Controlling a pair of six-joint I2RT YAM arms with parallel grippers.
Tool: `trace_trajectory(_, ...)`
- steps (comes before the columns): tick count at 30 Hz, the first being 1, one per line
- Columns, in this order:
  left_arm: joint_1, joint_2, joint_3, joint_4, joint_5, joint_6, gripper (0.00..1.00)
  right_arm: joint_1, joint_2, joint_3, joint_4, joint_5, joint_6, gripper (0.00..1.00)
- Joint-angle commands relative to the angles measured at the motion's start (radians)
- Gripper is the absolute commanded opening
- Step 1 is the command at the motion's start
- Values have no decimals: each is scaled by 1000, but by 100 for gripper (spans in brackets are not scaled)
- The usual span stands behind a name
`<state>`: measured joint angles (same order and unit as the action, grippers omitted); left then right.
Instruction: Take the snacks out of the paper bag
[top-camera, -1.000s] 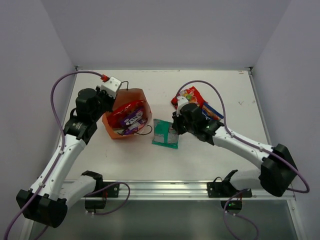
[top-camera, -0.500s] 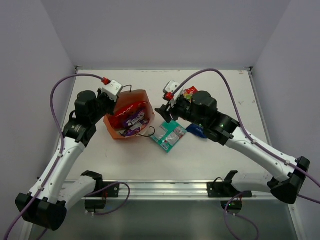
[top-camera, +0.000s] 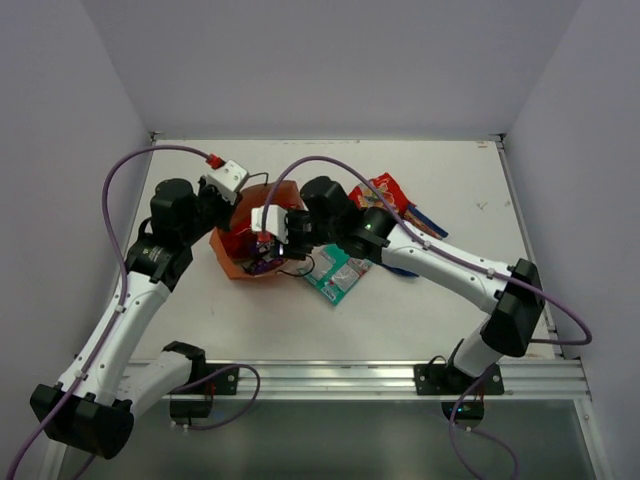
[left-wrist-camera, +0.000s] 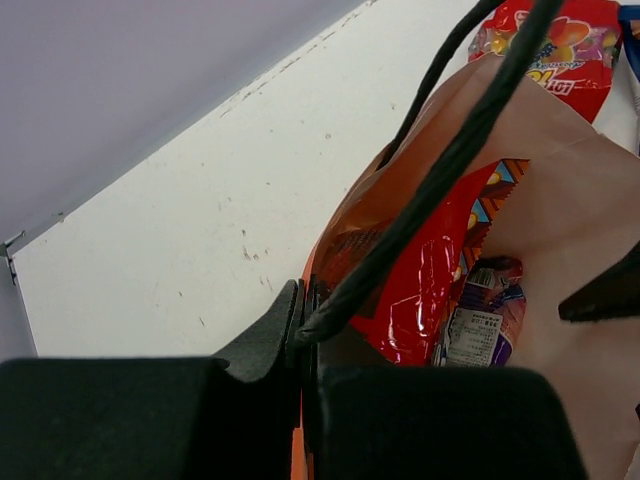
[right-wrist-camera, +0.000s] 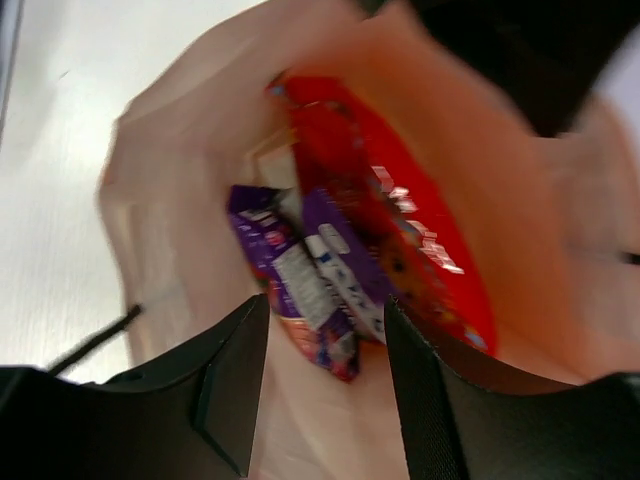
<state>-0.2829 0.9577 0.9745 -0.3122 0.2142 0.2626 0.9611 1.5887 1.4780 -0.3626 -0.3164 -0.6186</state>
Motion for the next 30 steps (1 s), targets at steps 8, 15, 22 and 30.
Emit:
trace_trajectory(8, -13, 7, 64, 51, 85, -2, 0, 24, 148, 77, -107, 3, -121, 50)
trace_trajectory(15, -16, -4, 55, 42, 122, 18, 0, 22, 201, 76, -27, 109, -167, 60)
trace_trajectory(22, -18, -8, 64, 32, 123, 43, 0, 21, 215, 15, 102, 288, -236, 65)
trace_trajectory(30, -24, -7, 67, 18, 142, 47, 0, 4, 238, -25, 146, 315, -270, 67)
